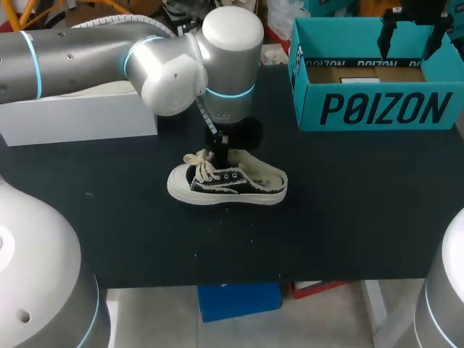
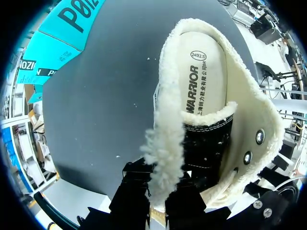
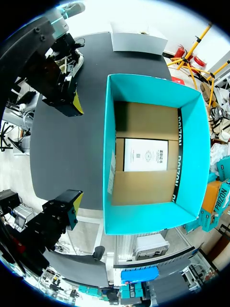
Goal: Take the shoe out of the shoebox, open the shoe tongue, remove and reinsert the insole, then place the shoe into the shoebox
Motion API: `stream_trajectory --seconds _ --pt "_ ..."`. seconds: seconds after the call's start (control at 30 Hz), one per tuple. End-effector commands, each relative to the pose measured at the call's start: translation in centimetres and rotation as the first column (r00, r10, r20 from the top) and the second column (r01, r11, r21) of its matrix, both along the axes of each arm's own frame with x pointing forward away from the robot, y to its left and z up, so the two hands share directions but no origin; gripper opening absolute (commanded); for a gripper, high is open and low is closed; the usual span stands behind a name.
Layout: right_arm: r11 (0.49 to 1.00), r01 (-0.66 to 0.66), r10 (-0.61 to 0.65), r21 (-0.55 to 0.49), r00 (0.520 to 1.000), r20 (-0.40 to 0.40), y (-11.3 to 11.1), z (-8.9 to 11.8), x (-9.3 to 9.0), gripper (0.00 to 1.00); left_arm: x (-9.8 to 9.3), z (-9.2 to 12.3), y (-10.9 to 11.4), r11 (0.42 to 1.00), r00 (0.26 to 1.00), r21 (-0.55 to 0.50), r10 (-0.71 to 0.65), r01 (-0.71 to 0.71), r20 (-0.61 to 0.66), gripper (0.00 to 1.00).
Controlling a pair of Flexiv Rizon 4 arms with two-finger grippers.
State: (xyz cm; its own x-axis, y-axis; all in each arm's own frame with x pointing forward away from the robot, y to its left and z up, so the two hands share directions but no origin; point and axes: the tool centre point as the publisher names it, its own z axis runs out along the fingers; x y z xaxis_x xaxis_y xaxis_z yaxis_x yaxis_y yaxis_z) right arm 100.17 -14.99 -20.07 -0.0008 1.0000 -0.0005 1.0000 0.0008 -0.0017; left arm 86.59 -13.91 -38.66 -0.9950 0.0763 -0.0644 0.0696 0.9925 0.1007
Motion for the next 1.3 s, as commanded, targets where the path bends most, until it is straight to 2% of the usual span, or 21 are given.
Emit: stream_trajectory --seconds 0.03,0.33,0.37,0.4,0.43,0.63,0.93,1.1,1.3 --pt "1.000 0.000 0.000 0.000 1.000 0.000 0.0 0.0 0.0 1.00 0.2 -1.3 -0.2 1.000 1.000 0.001 0.003 -0.003 -0.006 0.00" --pt "1.000 0.000 0.000 0.000 1.000 0.000 0.0 0.0 0.0 1.00 0.5 -2.2 0.1 1.000 0.999 -0.002 0.000 0.000 -0.043 0.01" --pt "1.000 0.000 0.000 0.000 1.000 0.000 0.0 0.0 0.0 1.00 0.5 -2.2 0.2 1.000 0.999 -0.003 -0.002 0.002 -0.047 0.33" --pt "1.000 0.000 0.000 0.000 1.000 0.000 0.0 0.0 0.0 1.00 0.6 -2.2 0.3 1.000 0.999 -0.001 -0.007 0.007 -0.049 0.89" --pt "1.000 0.000 0.000 0.000 1.000 0.000 0.0 0.0 0.0 1.00 0.6 -2.0 0.4 1.000 0.999 0.000 -0.010 0.010 -0.051 1.00" --pt "1.000 0.000 0.000 0.000 1.000 0.000 0.0 0.0 0.0 1.00 0.8 -0.2 0.7 0.999 0.996 0.002 -0.048 0.048 -0.069 1.00" --pt "1.000 0.000 0.000 0.000 1.000 0.000 0.0 0.0 0.0 1.00 1.4 5.2 1.6 0.992 0.992 -0.059 -0.117 0.114 -0.049 1.00" --pt "1.000 0.000 0.000 0.000 1.000 0.000 0.0 0.0 0.0 1.00 1.8 7.9 2.1 0.978 0.988 -0.151 -0.150 0.144 -0.027 1.00" --pt "1.000 0.000 0.000 0.000 1.000 0.000 0.0 0.0 0.0 1.00 1.1 10.8 2.7 0.941 0.986 -0.300 -0.164 0.153 -0.010 1.00"
